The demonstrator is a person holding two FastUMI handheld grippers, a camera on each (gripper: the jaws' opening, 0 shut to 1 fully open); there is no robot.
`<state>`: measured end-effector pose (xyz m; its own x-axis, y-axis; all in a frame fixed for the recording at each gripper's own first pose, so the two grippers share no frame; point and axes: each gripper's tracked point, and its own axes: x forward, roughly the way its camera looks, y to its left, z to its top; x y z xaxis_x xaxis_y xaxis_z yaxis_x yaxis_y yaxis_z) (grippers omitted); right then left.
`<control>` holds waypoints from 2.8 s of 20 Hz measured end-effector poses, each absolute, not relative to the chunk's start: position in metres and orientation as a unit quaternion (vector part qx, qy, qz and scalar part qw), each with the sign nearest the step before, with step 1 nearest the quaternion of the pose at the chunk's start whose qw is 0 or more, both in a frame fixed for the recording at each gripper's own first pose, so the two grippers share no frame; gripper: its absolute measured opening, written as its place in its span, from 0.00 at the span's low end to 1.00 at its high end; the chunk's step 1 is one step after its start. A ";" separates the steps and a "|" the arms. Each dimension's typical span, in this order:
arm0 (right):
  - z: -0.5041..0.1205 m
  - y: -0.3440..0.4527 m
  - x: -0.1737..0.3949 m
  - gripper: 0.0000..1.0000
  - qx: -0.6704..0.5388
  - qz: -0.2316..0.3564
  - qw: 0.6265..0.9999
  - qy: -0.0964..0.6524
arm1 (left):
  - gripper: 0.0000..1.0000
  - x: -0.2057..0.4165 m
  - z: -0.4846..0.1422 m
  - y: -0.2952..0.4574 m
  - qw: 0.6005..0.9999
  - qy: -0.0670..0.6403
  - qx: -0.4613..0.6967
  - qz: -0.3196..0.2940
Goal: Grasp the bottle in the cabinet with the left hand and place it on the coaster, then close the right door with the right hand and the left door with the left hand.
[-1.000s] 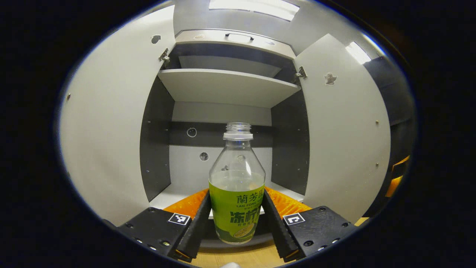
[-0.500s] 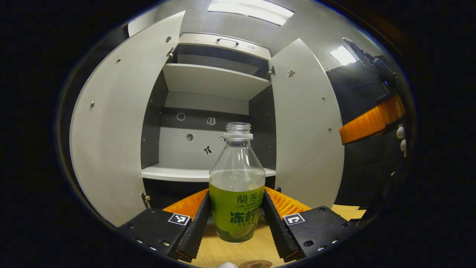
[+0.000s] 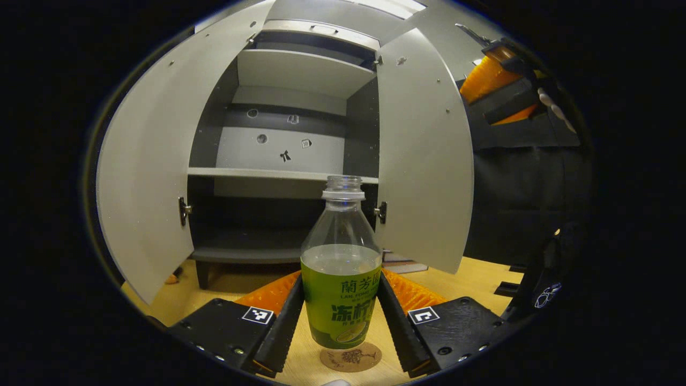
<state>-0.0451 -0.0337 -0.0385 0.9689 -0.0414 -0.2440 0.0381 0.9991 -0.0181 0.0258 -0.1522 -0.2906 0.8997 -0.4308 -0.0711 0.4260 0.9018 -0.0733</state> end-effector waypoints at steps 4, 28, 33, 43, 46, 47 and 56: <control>-0.042 -0.039 -0.048 0.99 -0.019 -0.024 0.990 0.136 | 0.76 0.021 -0.329 -0.160 0.971 0.055 -0.016 -0.233; -0.057 -0.037 -0.050 0.99 -0.031 -0.021 0.984 0.174 | 0.97 0.020 -0.269 -0.152 0.975 -0.002 -0.035 -0.221; -0.053 -0.046 -0.047 0.99 -0.016 -0.029 0.987 0.155 | 0.97 0.021 -0.192 -0.139 0.978 -0.029 -0.032 -0.205; -0.010 -0.130 -0.031 0.99 0.031 -0.076 0.994 0.067 | 0.97 0.024 -0.076 -0.065 0.994 0.003 -0.011 -0.110; 0.002 -0.180 -0.025 0.99 0.033 -0.100 0.993 0.048 | 0.97 0.020 -0.067 -0.041 0.998 0.015 -0.014 -0.068; 0.006 -0.196 -0.020 0.99 0.033 -0.106 0.993 0.043 | 0.97 0.016 -0.066 -0.033 0.998 0.019 -0.010 -0.052; 0.048 -0.262 0.063 0.99 0.067 -0.045 0.997 0.018 | 0.96 -0.007 -0.041 -0.021 0.997 0.034 0.009 0.062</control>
